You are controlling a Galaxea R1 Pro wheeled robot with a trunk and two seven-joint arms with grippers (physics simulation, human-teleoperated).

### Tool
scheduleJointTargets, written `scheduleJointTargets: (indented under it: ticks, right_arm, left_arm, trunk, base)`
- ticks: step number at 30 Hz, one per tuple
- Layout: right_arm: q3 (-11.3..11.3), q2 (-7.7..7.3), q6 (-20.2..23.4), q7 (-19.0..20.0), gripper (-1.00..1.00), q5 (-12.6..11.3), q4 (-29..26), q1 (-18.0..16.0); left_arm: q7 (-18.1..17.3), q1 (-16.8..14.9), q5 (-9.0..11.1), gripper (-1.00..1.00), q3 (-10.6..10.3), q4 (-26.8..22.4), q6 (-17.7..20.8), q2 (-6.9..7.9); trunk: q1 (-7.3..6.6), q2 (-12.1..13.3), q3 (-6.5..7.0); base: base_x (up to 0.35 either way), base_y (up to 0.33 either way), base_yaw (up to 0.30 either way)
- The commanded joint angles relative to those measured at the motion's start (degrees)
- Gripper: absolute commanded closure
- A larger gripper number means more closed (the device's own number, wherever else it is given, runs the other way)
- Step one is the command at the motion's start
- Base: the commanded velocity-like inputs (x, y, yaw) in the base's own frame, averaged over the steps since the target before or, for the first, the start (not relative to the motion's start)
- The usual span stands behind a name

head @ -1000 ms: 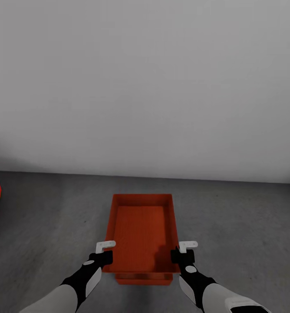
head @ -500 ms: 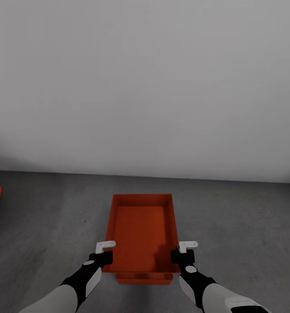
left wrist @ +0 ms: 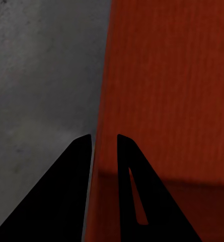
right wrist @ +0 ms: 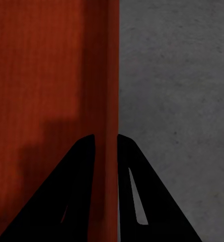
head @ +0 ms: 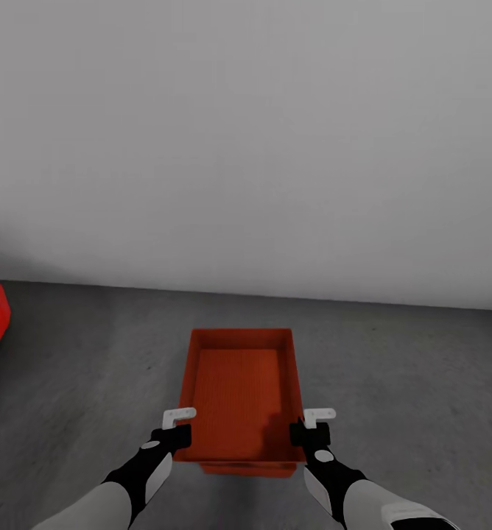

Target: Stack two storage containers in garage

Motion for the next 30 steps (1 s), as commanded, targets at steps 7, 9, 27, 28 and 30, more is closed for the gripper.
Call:
scheduleJointTargets:
  ticks: [7, 9, 27, 28, 30]
  right_arm:
    - [-0.56, -0.03, 0.08, -0.27, 1.0, 0.53, 0.15, -0.03]
    - [-0.56, -0.03, 0.04, -0.25, 1.0, 0.56, 0.15, -0.03]
    - [-0.59, -0.11, 0.07, -0.24, 1.0, 0.53, 0.15, -0.03]
    - [-0.58, -0.11, 0.07, -0.24, 1.0, 0.53, 0.15, -0.03]
    - [-0.59, -0.11, 0.1, -0.24, 1.0, 0.53, 0.15, -0.03]
  left_arm:
    - [0.53, -0.05, -0.23, 1.0, 0.7, -0.21, -0.05, 0.27]
    - [0.53, -0.05, -0.23, 1.0, 0.7, -0.2, -0.05, 0.26]
    - [0.53, -0.05, -0.23, 1.0, 0.63, -0.26, -0.05, 0.28]
    - [0.53, -0.05, -0.23, 1.0, 0.64, -0.24, -0.05, 0.28]
    - [0.53, -0.05, -0.23, 1.0, 0.64, -0.27, -0.05, 0.28]
  trunk:
    - [0.0, -0.04, -0.64]
    - [0.0, -0.04, -0.74]
    - [0.0, -0.04, -0.82]
    - [0.0, -0.04, -0.82]
    - [0.0, -0.04, -0.82]
  base:
    - [0.0, 0.0, 0.081]
    - [0.0, 0.0, 0.042]
    - [0.0, 0.0, -0.091]
    - [0.0, 0.0, -0.234]
    - [0.0, 0.0, -0.237]
